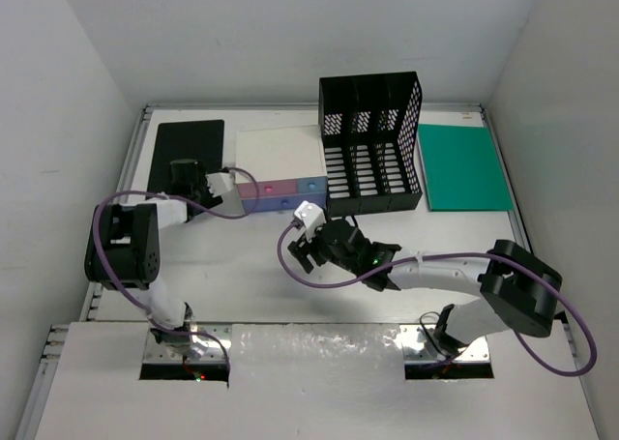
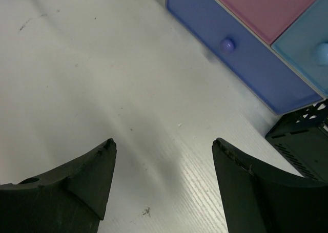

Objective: Organize the desk

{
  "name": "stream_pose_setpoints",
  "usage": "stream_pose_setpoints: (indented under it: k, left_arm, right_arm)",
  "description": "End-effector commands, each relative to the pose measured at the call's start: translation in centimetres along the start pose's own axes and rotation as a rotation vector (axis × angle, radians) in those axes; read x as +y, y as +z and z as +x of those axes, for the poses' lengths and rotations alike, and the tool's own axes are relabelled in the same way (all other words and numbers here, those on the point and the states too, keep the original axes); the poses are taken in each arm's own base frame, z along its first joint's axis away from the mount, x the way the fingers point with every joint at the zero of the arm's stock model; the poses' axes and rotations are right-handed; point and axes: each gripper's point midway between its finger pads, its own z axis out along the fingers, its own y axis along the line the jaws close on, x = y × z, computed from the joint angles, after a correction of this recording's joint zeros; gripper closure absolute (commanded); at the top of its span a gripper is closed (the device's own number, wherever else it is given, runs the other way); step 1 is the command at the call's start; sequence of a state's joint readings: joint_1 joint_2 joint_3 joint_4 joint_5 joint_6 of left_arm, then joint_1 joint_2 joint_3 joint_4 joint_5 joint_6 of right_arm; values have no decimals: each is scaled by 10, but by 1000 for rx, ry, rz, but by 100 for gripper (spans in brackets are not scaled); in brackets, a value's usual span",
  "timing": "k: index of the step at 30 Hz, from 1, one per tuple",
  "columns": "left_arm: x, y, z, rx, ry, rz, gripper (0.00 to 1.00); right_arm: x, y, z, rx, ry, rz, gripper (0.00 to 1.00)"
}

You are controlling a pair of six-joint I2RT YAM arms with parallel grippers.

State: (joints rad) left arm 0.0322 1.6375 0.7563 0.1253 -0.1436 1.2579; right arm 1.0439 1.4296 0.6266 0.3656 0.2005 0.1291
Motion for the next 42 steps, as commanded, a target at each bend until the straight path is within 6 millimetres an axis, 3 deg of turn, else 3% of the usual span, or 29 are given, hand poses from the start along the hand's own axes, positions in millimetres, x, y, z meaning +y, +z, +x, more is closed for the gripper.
stream_pose_setpoints:
  k: [1,5,9,11,14,16,17,18,19,21,22,24,27,28,30,31,33,37,38,39,42]
  left_arm:
    - [-15,12,-14,-54,80,32,26]
    - [-37,17,-19,-79,57,148,26]
    - [-40,28,-20,-85,18,141,28]
    - [-56,28,-22,-103,15,212,29]
    - [-52,25,-22,-147,-40,190,29]
    - [-37,26,-21,-180,-137,203,29]
    - [-27,27,-6,-164,-199,204,29]
    - [-34,25,2,-139,-270,263,29]
    - [-18,24,-5,-183,-309,269,29]
    - [-18,15,3,-189,-409,332,29]
    - [-7,7,-6,-246,-436,337,29]
    - [-2,-8,-5,-257,-526,365,29]
    - [34,-25,-10,-269,-723,300,29]
    - [59,-28,0,-243,-805,224,29]
    - [78,-30,13,-204,-1007,181,27]
    - [93,-26,37,-149,-1092,127,27]
    - [93,-17,71,-54,-1188,89,27]
    - [76,-7,112,81,-1049,-9,28]
    - [81,-6,115,65,-950,-37,30]
    - [67,-11,118,67,-903,-35,30]
    - [62,-22,110,0,-655,-111,32]
  right_arm:
    - [-1,-6,-25,-89,-2,-2,27]
    - [-3,-4,-26,-79,-8,9,27]
    - [-2,0,-27,-74,-17,8,27]
    - [-2,2,-27,-70,-16,6,27]
    - [-2,0,-25,-63,-6,7,28]
    - [-4,-3,-28,-74,-1,15,28]
    - [-6,-3,-31,-80,1,24,27]
    - [-6,-3,-31,-78,-1,24,27]
    - [-5,-3,-33,-78,-2,21,27]
    - [-2,-2,-38,-77,-8,1,27]
    - [-1,-1,-37,-73,-11,-5,28]
    - [1,0,-39,-70,-17,-14,28]
    - [2,3,-39,-64,-28,-21,27]
    - [3,3,-38,-59,-35,-26,28]
    - [7,7,-39,-35,-47,-46,27]
    - [7,9,-47,-43,-51,-49,27]
    - [11,11,-49,-29,-53,-68,28]
    - [14,13,-54,-34,-47,-80,28]
    - [15,14,-55,-35,-47,-83,28]
    - [15,14,-55,-35,-45,-85,28]
    - [18,17,-55,-23,-39,-96,28]
